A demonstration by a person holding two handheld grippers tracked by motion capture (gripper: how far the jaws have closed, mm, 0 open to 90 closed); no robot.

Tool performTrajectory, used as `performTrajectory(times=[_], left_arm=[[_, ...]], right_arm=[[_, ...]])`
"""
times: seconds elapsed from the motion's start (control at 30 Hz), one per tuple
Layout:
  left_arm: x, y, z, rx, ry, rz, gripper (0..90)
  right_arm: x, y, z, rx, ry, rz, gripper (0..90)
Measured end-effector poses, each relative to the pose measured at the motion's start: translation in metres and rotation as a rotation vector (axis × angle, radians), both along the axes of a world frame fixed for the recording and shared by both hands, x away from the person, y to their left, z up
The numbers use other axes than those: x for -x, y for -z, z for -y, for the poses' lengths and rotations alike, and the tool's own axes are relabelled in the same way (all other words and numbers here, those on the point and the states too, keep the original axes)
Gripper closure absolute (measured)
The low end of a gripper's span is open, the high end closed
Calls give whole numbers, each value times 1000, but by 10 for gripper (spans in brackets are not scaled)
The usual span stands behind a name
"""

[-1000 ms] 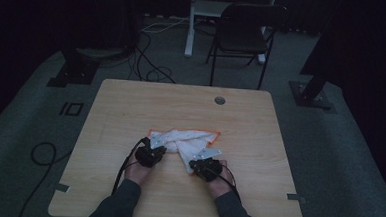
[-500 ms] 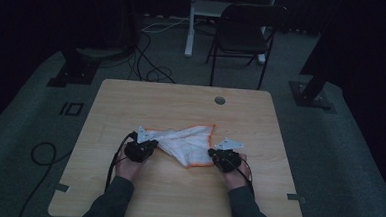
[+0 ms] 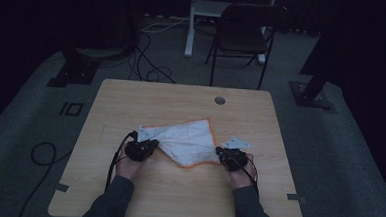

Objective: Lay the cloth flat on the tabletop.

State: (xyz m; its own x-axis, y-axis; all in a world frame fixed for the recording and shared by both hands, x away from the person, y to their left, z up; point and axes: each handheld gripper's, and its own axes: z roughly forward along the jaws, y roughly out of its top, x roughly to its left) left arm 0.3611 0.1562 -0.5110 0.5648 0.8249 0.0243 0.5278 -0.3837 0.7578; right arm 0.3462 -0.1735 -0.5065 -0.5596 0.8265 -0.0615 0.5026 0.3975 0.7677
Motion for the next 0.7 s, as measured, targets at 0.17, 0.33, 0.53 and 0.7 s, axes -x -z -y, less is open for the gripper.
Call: performTrajectory(times=[0.17, 0.33, 0.53, 0.7], left_arm=[[-4, 5, 12, -11, 20, -11, 853], [-8, 7, 22, -18, 40, -16, 839], [-4, 4, 30, -36, 61, -3, 791], [3, -2, 19, 1, 79, 2, 729]], right_arm=[[2, 0, 10, -1, 17, -11, 881], [4, 3, 20, 8, 53, -29, 880], [2, 5, 26, 37, 107, -39, 837], [4, 0, 22, 2, 61, -5, 692]])
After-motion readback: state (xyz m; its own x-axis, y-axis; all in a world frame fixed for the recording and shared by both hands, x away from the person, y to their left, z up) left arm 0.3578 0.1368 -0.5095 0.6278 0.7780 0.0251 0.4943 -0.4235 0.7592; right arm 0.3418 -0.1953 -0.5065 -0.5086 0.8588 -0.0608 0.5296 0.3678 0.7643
